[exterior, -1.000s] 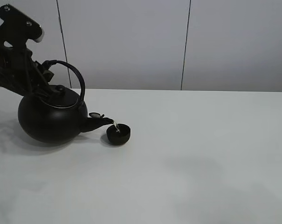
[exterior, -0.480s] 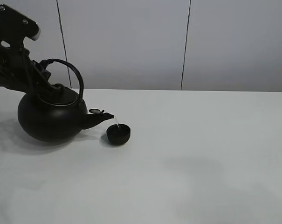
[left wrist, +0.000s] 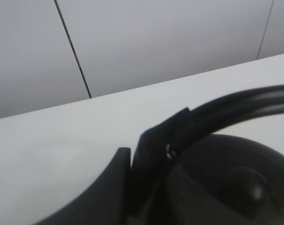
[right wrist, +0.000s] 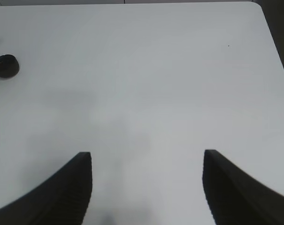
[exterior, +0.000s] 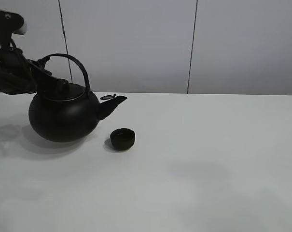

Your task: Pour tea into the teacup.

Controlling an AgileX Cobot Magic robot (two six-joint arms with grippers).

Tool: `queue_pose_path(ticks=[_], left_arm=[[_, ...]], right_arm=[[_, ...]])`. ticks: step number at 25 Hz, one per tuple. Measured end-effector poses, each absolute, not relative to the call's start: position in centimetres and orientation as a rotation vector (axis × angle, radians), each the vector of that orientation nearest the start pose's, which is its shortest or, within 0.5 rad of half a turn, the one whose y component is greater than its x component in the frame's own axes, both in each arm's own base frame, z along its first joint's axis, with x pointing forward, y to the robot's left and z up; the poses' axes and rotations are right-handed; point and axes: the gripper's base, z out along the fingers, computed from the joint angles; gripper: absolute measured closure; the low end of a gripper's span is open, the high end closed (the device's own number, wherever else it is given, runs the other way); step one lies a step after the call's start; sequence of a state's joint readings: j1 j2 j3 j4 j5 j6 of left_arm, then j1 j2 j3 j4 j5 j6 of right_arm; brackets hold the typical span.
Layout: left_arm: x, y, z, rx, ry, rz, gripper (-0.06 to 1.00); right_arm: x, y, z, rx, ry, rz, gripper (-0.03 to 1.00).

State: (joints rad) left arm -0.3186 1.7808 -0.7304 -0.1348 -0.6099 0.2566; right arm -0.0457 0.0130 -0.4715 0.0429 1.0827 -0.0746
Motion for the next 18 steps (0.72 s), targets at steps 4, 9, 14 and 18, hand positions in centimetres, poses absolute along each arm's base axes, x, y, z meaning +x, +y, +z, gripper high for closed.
queue_pose_path(ticks=[4,9,14,18], left_arm=[[31.3,-9.2,15.6,0.305,1.861,-0.090,0.83],[29.7,-7.8,14.5,0.281,1.846,-0.072,0.83],[29.4,-6.2,14.2,0.279,1.843,-0.042,0.83],[29.7,-5.2,14.3,0.281,1.830,-0.021,0.83]], right_arm=[[-0.1,0.3,26.8,-0.032,2.107,-0.020,0.50],[-0.1,0.3,26.8,-0.032,2.107,-0.020,0.50],[-0.1,0.3,26.8,-0.032,2.107,-0.020,0.50],[-0.1,0.3,26.8,-0.032,2.107,-0.020,0.50]])
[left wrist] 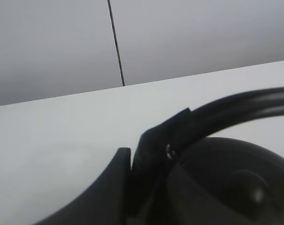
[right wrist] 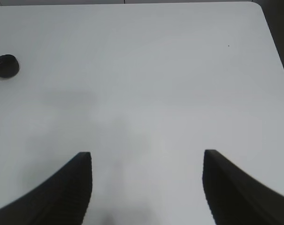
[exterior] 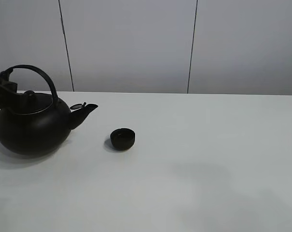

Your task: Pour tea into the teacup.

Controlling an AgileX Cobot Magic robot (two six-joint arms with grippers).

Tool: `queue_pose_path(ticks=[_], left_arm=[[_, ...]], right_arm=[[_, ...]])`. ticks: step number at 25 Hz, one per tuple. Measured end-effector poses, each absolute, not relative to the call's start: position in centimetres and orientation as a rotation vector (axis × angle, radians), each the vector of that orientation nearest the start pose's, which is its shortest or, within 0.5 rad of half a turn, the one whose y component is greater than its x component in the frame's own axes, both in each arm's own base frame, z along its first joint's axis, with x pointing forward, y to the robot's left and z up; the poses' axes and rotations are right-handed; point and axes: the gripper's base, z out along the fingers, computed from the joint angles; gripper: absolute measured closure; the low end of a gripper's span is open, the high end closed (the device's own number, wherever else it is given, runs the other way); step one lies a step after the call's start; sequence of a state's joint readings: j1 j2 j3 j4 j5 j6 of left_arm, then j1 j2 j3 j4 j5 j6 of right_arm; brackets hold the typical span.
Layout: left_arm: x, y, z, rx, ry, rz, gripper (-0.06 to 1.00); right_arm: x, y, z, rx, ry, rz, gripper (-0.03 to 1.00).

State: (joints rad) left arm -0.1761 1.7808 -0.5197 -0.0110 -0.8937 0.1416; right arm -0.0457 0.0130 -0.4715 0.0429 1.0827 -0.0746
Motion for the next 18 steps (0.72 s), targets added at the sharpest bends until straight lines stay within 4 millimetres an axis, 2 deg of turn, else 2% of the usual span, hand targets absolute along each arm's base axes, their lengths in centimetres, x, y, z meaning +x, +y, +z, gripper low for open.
queue_pose_path(ticks=[5,10,18], left_arm=[[29.8,-4.8,14.2,0.293,1.831,-0.014,0.83],[29.9,-5.0,12.4,0.318,1.856,-0.033,0.83],[29.9,-5.1,12.4,0.318,1.851,-0.041,0.83]], right_arm=[[-0.1,0.3,26.8,-0.032,2.107,-0.020,0.50],[-0.1,0.3,26.8,-0.032,2.107,-0.020,0.50],[-0.1,0.3,26.8,-0.032,2.107,-0.020,0.50]])
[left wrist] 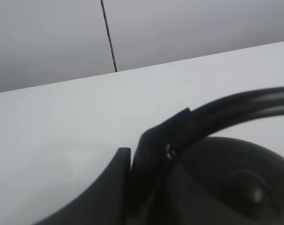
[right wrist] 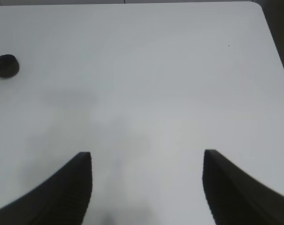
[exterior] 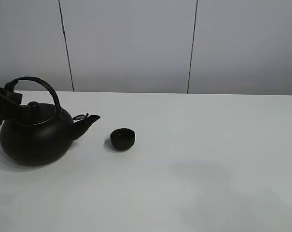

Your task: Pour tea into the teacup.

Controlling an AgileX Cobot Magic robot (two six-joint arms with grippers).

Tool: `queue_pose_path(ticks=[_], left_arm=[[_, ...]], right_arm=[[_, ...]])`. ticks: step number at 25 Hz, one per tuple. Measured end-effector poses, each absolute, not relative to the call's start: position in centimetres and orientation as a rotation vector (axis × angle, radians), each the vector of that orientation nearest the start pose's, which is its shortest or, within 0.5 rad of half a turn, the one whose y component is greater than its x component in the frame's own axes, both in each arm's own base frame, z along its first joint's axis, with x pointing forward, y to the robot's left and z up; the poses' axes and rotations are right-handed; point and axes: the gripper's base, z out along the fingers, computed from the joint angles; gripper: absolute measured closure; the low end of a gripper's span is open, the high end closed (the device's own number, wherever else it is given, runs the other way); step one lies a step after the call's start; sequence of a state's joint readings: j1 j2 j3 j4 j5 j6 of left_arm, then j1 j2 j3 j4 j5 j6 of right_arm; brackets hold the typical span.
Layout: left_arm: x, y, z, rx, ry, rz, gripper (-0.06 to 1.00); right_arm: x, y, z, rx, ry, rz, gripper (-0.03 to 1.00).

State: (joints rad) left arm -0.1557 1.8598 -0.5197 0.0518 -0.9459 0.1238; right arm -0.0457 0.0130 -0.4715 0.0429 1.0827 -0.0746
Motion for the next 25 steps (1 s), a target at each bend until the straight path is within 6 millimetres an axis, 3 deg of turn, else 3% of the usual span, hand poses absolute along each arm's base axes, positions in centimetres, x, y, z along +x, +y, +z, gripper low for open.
queue_pose_path(ticks=[7,11,25], left_arm=[[30.1,-5.1,12.9,0.247,1.819,-0.090,0.70],[29.9,-5.1,13.0,0.228,1.816,-0.103,0.67],[25.3,-4.1,14.1,0.144,1.804,-0.123,0.66]], right_arm=[[-0.1,0.3,26.8,-0.032,2.107,-0.020,0.50],[-0.1,0.3,26.8,-0.032,2.107,-0.020,0.50],[-0.1,0.3,26.8,-0.032,2.106,-0.020,0.50]])
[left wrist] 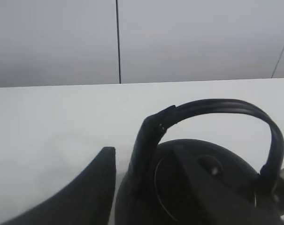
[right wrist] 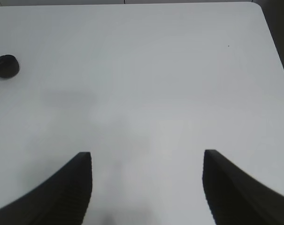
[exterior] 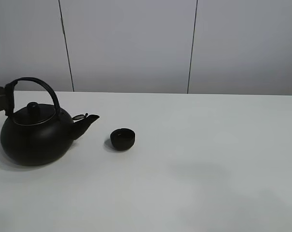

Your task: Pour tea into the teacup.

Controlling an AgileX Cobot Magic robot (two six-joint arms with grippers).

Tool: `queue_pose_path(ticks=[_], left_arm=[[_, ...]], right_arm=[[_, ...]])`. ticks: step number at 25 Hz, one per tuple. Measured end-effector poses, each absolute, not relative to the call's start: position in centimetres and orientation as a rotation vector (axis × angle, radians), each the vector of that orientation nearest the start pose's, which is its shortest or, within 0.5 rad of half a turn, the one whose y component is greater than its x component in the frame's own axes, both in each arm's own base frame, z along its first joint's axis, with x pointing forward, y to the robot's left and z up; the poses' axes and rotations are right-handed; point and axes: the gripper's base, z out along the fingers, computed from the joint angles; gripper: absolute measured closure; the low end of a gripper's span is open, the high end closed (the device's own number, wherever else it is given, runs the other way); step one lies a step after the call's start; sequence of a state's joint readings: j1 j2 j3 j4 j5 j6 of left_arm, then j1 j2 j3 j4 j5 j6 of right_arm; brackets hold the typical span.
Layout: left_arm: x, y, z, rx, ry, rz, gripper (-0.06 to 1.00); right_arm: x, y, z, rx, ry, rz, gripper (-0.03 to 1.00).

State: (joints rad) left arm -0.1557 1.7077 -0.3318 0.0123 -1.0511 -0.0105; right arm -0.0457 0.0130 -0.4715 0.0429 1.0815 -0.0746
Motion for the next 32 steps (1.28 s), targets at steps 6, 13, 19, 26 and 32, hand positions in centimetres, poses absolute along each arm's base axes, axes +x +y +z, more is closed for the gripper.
queue_pose_path(ticks=[6,13,19,26,32], left_arm=[[25.9,-3.1,14.2,0.050,1.936,-0.144,0.62],[28.5,-0.2,14.7,-0.035,2.111,-0.094,0.61],[30.3,5.3,16.4,-0.303,2.096,-0.021,0.61],[31.3,9.5,20.9,-0.451,2.084,0.072,0.62],[29.2,6.4,31.3,-0.331,1.970,0.075,0.63]], right_arm=[[-0.1,0.3,26.8,-0.032,2.106,-0.020,0.50],[-0.1,0.3,26.8,-0.032,2.106,-0.020,0.50],[-0.1,0.3,26.8,-0.032,2.106,-0.020,0.50],[-0.1,0.3,26.7,-0.032,2.107,-0.020,0.50],[-0.1,0.3,26.7,-0.032,2.108,-0.020,0.50]])
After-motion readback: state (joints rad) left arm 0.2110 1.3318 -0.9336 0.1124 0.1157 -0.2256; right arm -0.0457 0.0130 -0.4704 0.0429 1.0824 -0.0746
